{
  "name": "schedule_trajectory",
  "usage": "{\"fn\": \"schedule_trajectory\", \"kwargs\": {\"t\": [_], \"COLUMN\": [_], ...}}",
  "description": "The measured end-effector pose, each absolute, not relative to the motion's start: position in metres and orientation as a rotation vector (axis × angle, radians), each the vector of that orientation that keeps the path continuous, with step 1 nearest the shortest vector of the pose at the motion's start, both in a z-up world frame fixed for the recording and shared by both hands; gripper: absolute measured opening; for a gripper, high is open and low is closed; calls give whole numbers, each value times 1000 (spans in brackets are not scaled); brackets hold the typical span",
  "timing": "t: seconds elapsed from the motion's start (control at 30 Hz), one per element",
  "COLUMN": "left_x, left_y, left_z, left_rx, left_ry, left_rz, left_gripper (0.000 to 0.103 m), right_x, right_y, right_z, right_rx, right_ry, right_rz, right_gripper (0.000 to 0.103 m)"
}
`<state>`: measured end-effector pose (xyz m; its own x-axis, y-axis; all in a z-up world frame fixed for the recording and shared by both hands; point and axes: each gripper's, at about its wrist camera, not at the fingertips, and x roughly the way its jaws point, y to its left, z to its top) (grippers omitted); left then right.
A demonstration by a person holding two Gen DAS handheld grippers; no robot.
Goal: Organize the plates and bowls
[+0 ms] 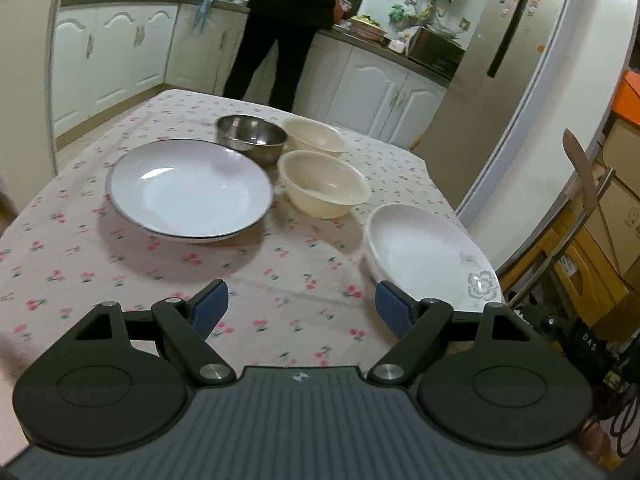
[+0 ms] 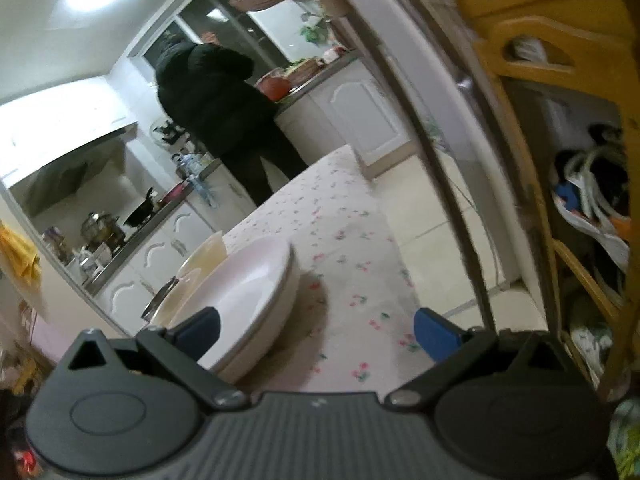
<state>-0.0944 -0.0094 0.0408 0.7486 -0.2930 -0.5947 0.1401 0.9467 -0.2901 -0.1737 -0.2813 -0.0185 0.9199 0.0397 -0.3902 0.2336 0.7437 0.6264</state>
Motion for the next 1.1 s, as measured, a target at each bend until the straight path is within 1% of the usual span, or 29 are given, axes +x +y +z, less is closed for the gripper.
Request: {"fn": "schedule_trajectory", "kwargs": {"t": [0.23,0.33,0.43,0.6,0.7,0.9,1.1], "left_x": [-105,-103,-102,-90,-81,-65,-40], "left_y": [27,45,66,89,97,110,113], "left_z": [49,53,57,60,66,71,59], "left_rx": [-248,-275,-306,-315,-288,-270,-296], "left_ry": [658,642,621,640,651,586,558], "left_rz": [-172,-136,-95,-72,-81,-93,-75], "left_gripper": [100,100,101,101,101,101,101], "right_x": [-184,-184,-186,-172,-160,-125,-75], "right_y": [-290,-288,-283,-267,-245,-195,-152], "right_z": [-20,-16,-2,26,48,81,82], "right_rx": [735,696,654,614,579,545,583], "right_ry": [404,430,451,526,565,598,633], "right_rz": [-157,-202,-230,-194,-115,117,278], "right_gripper": [102,102,102,102,102,102,93]}}
